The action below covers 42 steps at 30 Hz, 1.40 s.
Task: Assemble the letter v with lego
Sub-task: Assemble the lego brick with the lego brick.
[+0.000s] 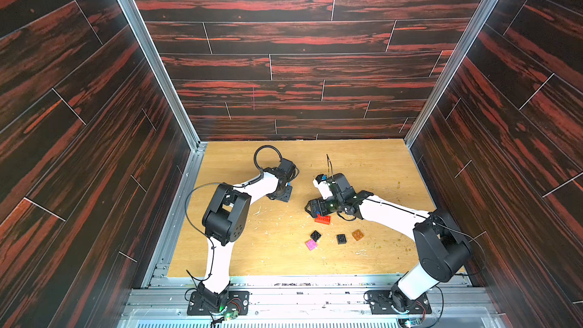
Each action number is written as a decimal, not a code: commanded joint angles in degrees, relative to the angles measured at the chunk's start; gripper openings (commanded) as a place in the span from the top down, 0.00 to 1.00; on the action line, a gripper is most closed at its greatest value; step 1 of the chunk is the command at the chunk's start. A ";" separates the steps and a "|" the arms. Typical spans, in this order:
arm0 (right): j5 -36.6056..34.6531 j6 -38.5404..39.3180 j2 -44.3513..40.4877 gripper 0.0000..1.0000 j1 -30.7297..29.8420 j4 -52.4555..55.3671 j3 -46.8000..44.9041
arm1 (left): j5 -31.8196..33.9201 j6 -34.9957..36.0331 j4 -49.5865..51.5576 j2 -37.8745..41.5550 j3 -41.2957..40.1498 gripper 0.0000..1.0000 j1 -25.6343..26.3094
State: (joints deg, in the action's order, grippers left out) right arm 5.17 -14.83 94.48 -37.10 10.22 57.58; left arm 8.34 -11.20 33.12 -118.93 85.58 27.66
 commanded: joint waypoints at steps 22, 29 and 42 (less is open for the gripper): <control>-1.79 -1.52 -2.45 0.03 0.32 3.34 -1.24 | 9.93 -3.54 1.53 -1.91 4.51 0.36 -3.83; -3.87 -1.95 -5.61 0.06 -0.82 5.65 -3.68 | 7.18 -4.25 -3.47 2.39 0.54 0.36 -4.11; -10.82 -4.27 -10.52 0.13 -12.53 12.14 -7.82 | 4.65 -16.56 -16.24 29.30 -27.87 0.26 -0.81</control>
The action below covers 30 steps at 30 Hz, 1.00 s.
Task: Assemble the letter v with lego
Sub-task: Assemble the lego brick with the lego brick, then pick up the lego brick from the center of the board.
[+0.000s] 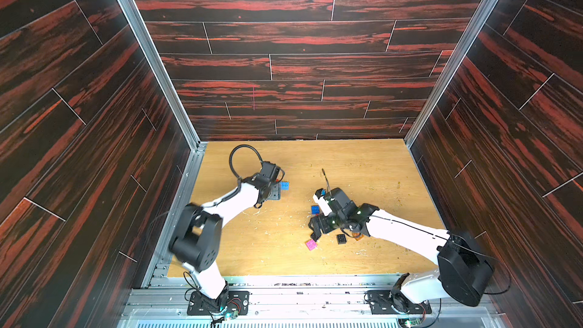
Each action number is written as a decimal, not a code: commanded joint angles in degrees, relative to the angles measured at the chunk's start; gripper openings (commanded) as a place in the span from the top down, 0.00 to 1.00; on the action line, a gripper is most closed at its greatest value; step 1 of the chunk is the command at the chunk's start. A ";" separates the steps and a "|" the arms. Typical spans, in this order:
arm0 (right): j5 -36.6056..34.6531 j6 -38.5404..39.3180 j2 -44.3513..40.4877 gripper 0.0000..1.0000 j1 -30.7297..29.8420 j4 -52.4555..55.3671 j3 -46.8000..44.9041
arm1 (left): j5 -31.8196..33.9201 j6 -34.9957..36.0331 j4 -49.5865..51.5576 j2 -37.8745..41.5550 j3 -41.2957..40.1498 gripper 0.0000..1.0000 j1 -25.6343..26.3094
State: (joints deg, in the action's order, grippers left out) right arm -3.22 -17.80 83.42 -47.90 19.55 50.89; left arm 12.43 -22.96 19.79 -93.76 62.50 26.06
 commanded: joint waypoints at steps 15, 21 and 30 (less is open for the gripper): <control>-9.01 -8.59 8.86 0.31 -11.03 4.36 1.40 | -0.41 -13.72 -8.76 18.46 -22.57 0.18 3.70; -8.61 -10.44 9.36 0.37 -12.05 3.62 0.35 | -0.30 -14.45 -8.41 20.32 -23.89 0.09 4.25; -9.61 -11.62 12.08 0.43 -14.24 3.10 0.70 | -0.23 -15.35 -8.20 21.07 -24.62 0.08 4.68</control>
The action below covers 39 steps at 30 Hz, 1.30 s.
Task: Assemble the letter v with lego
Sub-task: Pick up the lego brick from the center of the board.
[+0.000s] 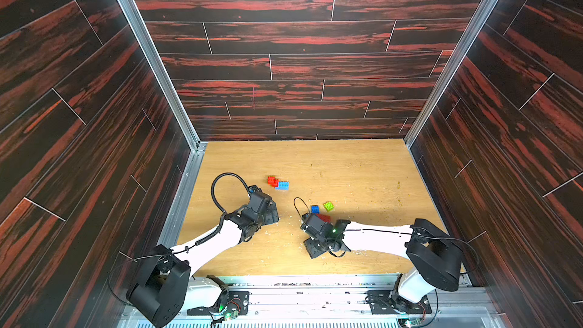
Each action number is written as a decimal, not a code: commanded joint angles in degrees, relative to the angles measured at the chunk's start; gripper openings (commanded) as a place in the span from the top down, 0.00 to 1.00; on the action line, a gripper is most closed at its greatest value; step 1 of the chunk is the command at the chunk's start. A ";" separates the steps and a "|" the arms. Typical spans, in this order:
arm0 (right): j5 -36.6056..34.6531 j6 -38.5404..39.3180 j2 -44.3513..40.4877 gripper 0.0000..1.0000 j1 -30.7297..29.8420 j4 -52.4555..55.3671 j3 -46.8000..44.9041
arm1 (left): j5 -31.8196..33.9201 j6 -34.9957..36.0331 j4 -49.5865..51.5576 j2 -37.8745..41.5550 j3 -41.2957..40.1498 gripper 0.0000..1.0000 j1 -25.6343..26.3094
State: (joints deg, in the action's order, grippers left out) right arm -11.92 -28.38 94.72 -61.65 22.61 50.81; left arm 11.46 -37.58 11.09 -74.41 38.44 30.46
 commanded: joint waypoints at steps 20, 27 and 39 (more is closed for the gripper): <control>-2.05 -0.86 3.59 0.54 -0.58 0.14 2.59 | 0.58 -0.77 0.85 2.25 -1.95 0.08 0.26; -1.72 -0.27 2.92 0.54 -0.66 0.71 1.69 | 0.32 -1.14 0.68 2.43 -2.31 0.08 0.30; -2.27 -1.11 3.28 0.53 -1.28 1.29 1.17 | -0.04 -1.70 0.24 2.60 -2.84 0.08 0.39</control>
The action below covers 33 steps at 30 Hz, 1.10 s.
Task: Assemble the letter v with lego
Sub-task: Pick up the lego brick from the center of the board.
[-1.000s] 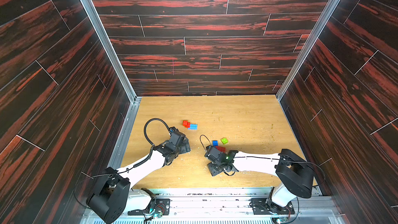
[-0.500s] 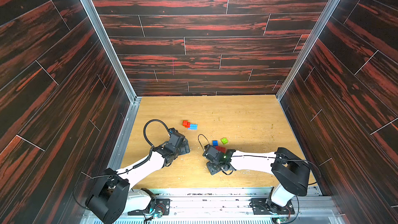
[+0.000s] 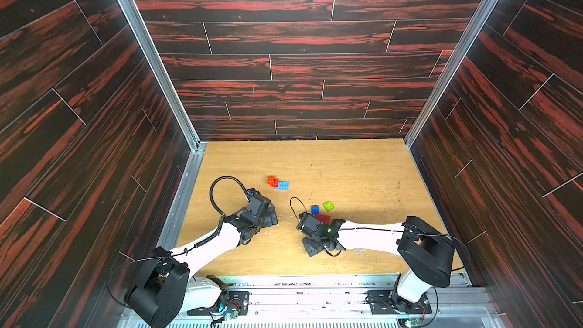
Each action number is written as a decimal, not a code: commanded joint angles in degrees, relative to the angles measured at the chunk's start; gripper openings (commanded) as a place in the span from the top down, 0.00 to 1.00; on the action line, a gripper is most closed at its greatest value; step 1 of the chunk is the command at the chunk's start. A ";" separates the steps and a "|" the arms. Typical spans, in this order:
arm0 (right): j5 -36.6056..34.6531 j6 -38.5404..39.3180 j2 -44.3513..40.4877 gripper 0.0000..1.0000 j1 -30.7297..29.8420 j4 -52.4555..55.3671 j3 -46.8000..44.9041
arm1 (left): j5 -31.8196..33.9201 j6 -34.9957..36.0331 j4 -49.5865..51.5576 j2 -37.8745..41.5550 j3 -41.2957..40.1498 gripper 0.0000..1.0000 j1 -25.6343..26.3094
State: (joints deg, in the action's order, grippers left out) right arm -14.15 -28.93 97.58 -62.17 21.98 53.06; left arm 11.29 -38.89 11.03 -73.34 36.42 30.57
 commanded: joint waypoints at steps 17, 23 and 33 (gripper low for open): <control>-1.25 -1.94 0.46 0.53 -1.53 2.28 -2.52 | 0.05 -0.90 0.05 1.80 -1.65 0.08 0.28; -1.40 -1.80 0.51 0.53 -1.81 2.46 -2.21 | -0.12 -0.89 -0.17 1.71 -1.71 0.08 0.29; -2.02 -1.64 0.05 0.53 -2.24 3.32 -2.35 | -0.04 -1.00 0.22 2.15 -1.71 0.08 0.28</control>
State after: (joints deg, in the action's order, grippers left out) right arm -16.49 -29.93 97.41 -63.61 21.50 52.31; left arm 10.90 -39.48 10.83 -72.97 35.51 30.57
